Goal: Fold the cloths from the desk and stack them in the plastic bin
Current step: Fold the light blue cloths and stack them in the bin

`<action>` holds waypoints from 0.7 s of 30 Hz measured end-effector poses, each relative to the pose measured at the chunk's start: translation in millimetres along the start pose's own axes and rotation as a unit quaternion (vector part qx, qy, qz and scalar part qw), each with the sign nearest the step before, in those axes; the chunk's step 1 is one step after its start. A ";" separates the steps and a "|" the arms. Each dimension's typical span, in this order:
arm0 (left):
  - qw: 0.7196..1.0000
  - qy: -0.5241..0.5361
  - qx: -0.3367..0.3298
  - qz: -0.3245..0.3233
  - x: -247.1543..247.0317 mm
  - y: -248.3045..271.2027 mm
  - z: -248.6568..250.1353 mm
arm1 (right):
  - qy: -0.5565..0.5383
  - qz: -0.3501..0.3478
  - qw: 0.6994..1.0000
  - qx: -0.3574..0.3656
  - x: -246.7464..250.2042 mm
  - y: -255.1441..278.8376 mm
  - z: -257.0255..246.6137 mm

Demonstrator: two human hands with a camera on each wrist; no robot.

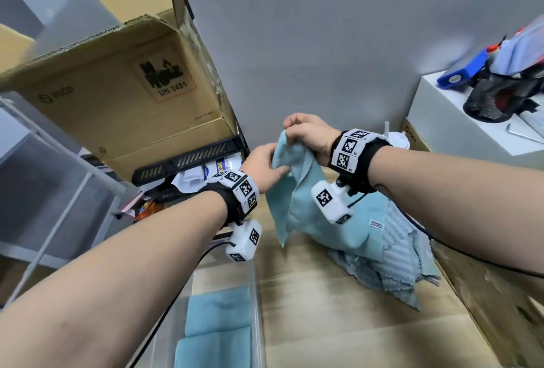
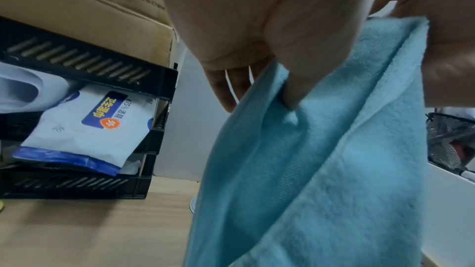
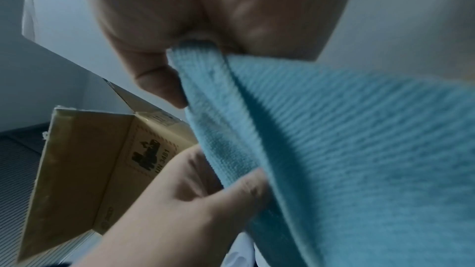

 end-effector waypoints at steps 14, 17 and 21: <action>0.960 -0.148 0.222 0.083 46.7 25.9 -50.3 | -0.140 0.258 0.953 0.074 34.9 -19.7 -41.3; 0.947 -0.154 0.253 0.123 59.8 27.2 -53.8 | -0.135 0.300 0.940 0.090 48.1 -22.3 -45.3; 0.924 -0.162 0.301 0.170 80.2 31.4 -57.4 | -0.075 0.328 0.937 0.097 61.2 -22.5 -45.3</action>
Point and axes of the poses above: each hand's wrist, its own y-axis away from the middle knuckle, its own x-axis out of the back of the hand, z = x × y, the point moved 1 cm from there along -y, towards the middle knuckle, and after that the axes turned 4 degrees about -z, right-handed, at the moved point
